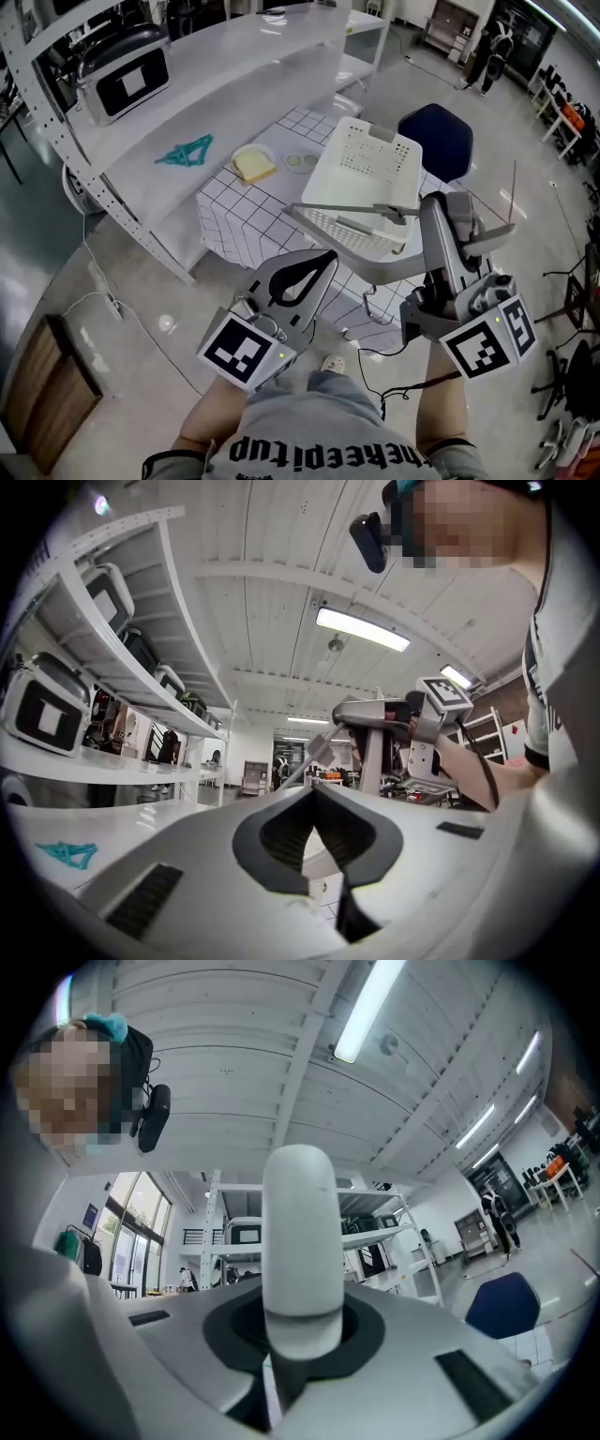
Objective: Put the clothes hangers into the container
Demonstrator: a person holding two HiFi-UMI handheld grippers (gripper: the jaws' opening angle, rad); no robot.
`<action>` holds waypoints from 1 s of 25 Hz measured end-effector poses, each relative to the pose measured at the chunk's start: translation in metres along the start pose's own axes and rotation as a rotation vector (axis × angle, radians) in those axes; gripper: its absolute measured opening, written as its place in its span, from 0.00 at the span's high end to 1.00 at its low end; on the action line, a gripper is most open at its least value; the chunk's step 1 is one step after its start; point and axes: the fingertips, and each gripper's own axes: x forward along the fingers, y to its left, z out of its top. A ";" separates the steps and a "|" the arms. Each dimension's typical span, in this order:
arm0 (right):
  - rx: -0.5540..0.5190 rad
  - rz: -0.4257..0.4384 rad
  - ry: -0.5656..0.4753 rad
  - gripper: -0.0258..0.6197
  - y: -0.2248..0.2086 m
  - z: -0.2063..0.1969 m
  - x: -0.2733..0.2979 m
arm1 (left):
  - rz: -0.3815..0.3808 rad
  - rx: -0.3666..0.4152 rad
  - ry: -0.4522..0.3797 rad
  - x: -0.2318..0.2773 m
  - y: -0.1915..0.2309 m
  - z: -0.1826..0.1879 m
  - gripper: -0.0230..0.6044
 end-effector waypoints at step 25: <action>0.010 0.082 -0.095 0.89 -0.080 0.079 0.042 | 0.102 0.015 0.002 0.062 0.001 0.012 0.93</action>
